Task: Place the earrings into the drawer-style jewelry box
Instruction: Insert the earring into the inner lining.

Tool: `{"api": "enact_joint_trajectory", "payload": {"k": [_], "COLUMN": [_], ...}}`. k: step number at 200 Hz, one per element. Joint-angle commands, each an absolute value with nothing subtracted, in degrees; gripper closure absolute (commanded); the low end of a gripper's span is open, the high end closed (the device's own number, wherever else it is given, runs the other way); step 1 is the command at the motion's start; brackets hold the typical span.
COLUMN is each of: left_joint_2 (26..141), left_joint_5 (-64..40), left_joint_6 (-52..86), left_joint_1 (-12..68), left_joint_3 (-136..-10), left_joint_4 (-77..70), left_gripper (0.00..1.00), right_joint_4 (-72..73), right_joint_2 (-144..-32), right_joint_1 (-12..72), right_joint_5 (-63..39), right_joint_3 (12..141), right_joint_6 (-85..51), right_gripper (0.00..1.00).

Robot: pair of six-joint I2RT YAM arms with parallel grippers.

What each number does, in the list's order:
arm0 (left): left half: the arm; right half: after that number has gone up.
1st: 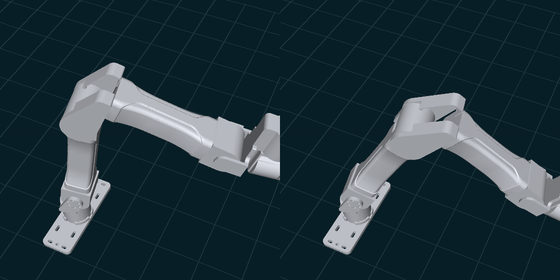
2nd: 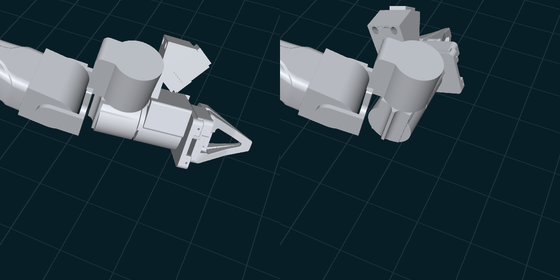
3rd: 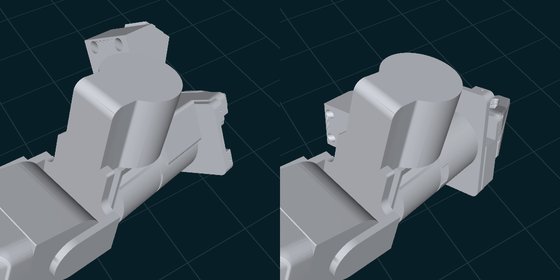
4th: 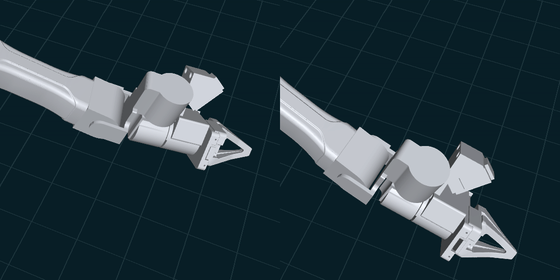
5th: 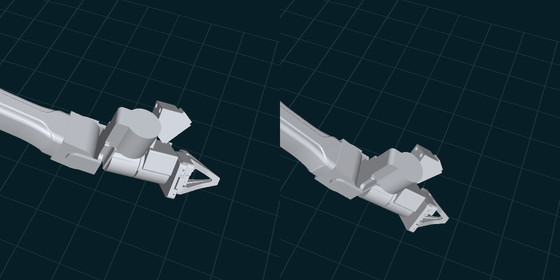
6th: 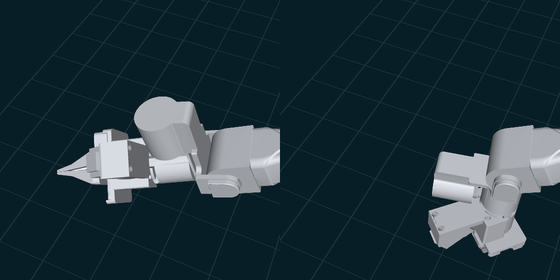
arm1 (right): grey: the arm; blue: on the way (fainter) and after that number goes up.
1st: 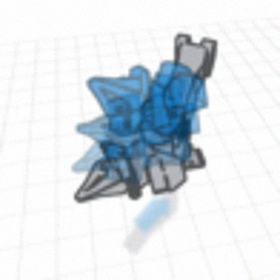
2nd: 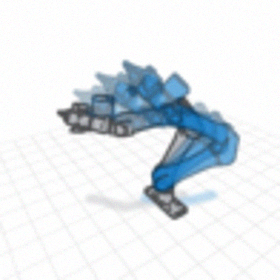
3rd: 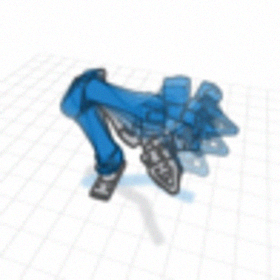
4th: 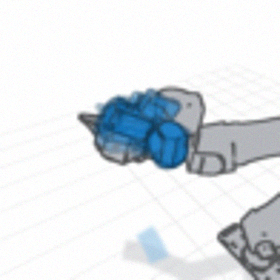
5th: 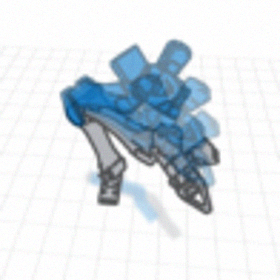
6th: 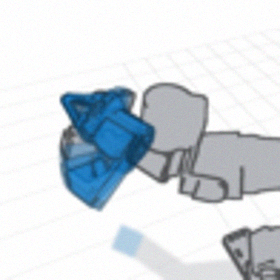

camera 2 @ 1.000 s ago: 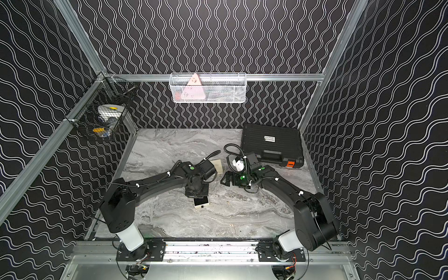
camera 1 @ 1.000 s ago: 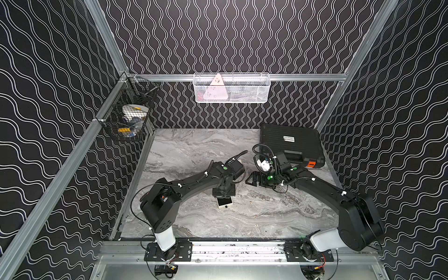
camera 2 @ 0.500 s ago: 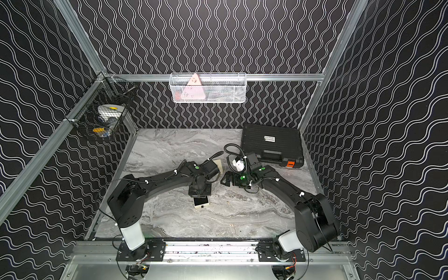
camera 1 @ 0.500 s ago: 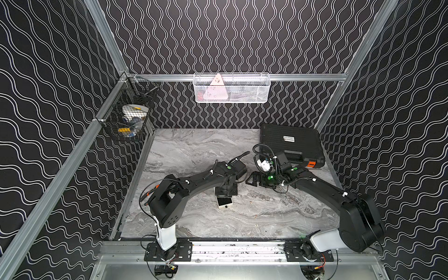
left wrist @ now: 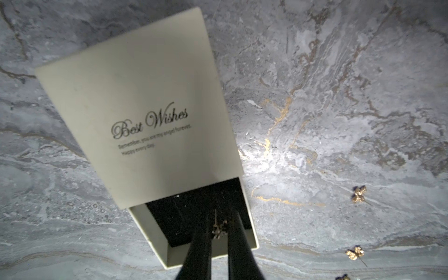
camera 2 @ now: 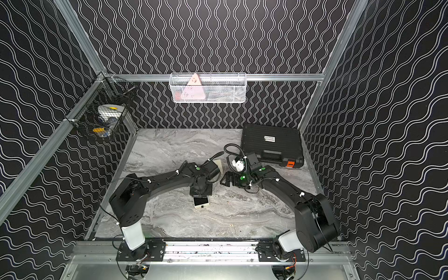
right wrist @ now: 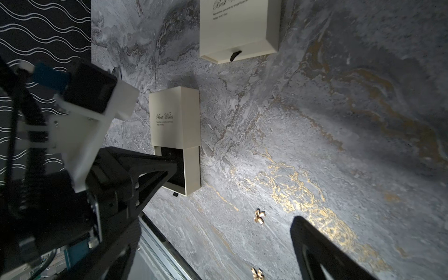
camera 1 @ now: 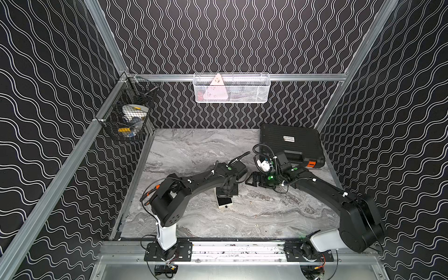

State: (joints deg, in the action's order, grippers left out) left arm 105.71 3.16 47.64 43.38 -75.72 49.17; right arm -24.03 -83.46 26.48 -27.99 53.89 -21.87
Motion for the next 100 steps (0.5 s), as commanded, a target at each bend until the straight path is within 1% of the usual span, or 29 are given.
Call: {"api": "enact_joint_trajectory", "payload": {"k": [1, 100], "left_joint_2": [106.08, 107.17], "left_joint_5": [3.96, 3.94], "left_joint_6": [46.41, 45.09], "left_joint_1": [43.24, 42.7], "left_joint_3": [-75.41, -74.87], "left_joint_4": [48.65, 47.37], "left_gripper": [1.0, 1.0], "right_joint_4": [-23.78, -23.29], "right_joint_2": [-83.33, -83.41], "right_joint_1": [26.4, 26.4], "right_joint_5": [-28.7, -29.27], "right_joint_3": [53.79, 53.35], "right_joint_6": [-22.25, -22.62], "right_gripper": [0.0, 0.0]}}
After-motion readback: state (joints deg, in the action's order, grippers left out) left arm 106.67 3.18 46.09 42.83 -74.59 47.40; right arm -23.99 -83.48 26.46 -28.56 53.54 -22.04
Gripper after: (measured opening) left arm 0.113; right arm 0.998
